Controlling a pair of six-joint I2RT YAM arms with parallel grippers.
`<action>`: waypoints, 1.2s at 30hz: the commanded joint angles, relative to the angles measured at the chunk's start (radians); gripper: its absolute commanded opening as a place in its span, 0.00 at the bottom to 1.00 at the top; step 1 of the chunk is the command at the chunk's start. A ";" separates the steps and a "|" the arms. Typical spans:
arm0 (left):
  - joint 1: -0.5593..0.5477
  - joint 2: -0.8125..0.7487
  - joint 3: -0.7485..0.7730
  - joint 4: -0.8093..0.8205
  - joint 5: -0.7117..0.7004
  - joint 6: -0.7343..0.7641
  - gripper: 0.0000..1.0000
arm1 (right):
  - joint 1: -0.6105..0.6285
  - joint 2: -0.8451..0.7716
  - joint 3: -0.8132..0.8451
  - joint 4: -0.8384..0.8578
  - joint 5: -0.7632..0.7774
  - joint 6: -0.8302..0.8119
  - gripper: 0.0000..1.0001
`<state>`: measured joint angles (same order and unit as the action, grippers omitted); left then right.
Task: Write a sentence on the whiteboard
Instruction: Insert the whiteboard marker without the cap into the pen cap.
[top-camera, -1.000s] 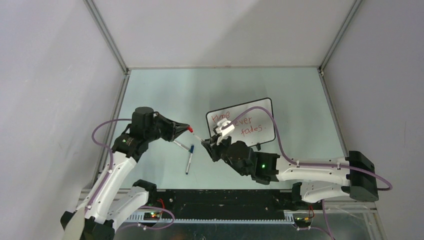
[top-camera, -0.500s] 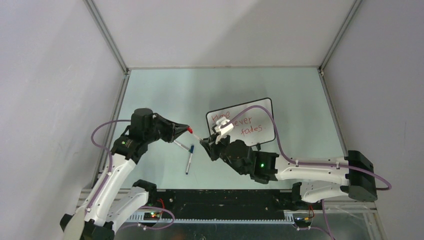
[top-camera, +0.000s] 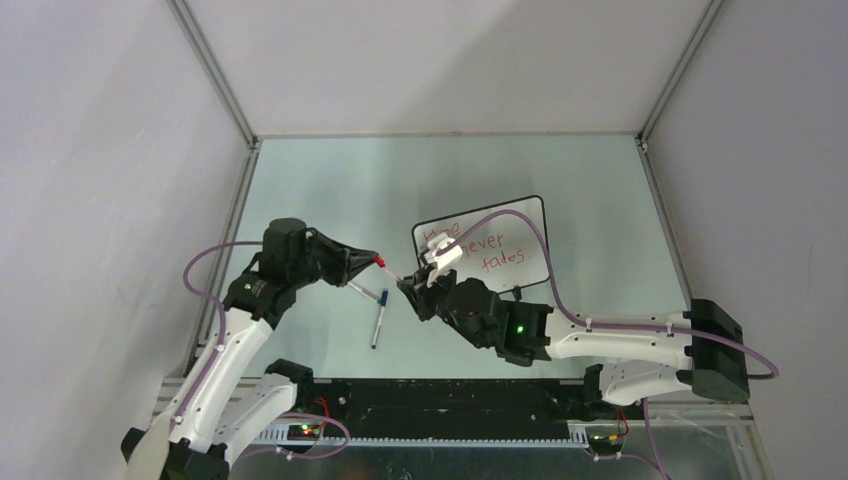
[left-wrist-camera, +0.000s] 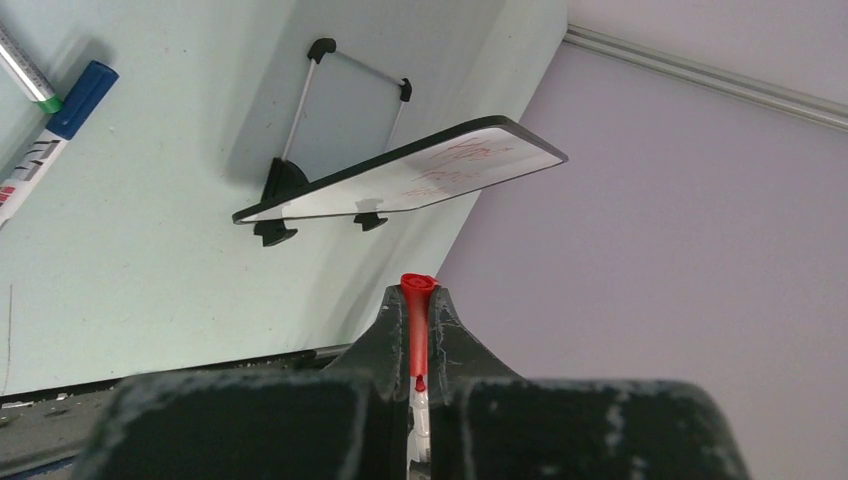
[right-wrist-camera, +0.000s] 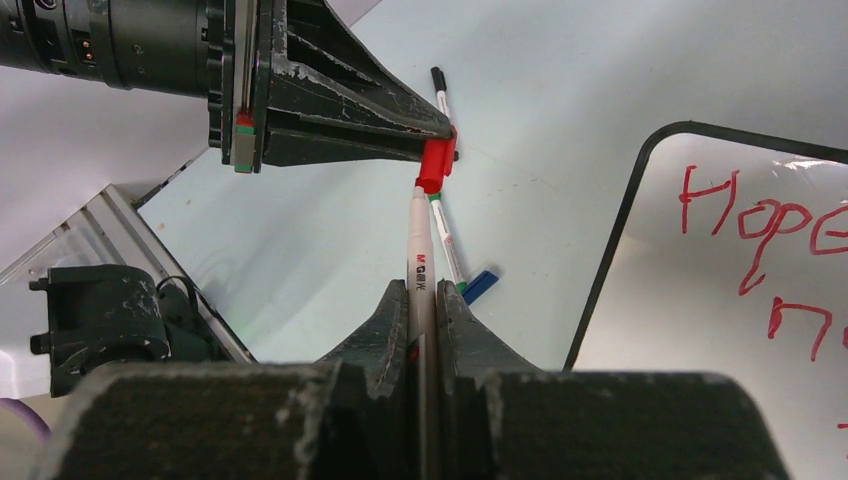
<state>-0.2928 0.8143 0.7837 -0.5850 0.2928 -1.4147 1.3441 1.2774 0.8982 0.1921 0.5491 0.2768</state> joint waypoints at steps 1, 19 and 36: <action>0.007 -0.021 -0.011 0.021 0.036 -0.014 0.00 | -0.007 0.009 0.042 0.028 0.007 0.010 0.00; 0.045 0.017 -0.009 0.045 0.087 0.001 0.00 | 0.008 -0.047 0.041 -0.042 0.041 0.010 0.00; 0.046 -0.002 -0.011 0.037 0.085 0.001 0.00 | 0.002 -0.019 0.041 0.007 0.020 0.010 0.00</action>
<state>-0.2565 0.8295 0.7712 -0.5629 0.3523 -1.4143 1.3468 1.2560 0.8982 0.1505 0.5629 0.2798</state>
